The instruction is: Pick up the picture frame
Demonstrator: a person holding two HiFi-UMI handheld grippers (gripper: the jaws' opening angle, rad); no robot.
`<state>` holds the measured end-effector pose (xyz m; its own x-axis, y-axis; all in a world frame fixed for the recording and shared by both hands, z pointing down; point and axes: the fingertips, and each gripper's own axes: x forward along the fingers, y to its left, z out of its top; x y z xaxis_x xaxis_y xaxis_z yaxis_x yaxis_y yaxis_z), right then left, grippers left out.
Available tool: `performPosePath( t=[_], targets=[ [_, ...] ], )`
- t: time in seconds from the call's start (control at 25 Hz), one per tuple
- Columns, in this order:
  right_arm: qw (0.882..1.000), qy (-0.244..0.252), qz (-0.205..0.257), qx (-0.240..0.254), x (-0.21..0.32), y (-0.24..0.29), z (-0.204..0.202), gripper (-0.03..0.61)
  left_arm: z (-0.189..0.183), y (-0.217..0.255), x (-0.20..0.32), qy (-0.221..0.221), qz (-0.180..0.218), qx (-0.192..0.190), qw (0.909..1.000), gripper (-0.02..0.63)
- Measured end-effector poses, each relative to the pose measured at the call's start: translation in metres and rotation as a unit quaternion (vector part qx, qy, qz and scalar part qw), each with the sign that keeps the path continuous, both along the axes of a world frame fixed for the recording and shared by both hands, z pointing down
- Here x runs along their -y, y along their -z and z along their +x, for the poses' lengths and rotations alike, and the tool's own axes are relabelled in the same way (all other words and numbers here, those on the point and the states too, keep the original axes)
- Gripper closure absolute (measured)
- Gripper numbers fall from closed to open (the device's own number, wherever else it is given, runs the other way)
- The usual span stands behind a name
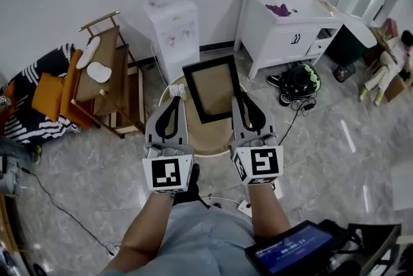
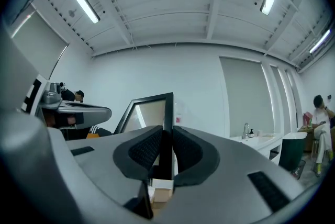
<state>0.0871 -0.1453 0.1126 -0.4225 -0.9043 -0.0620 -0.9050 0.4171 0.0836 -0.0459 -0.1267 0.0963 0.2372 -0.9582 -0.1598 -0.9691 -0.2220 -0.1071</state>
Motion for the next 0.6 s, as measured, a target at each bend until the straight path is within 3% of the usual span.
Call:
performPosePath(
  t=[0.24,0.6],
  targets=[
    [1.000,-0.003,0.031,-0.006,-0.023,0.026,0.015,0.500,0.010,0.022,-0.015,0.006,0.023,0.019,0.9995,0.603],
    [0.999,0.001,0.047,-0.005,-0.029,0.034,0.018,0.500,0.020,0.037,-0.020,0.003,0.036,0.013,0.9993,0.603]
  ],
)
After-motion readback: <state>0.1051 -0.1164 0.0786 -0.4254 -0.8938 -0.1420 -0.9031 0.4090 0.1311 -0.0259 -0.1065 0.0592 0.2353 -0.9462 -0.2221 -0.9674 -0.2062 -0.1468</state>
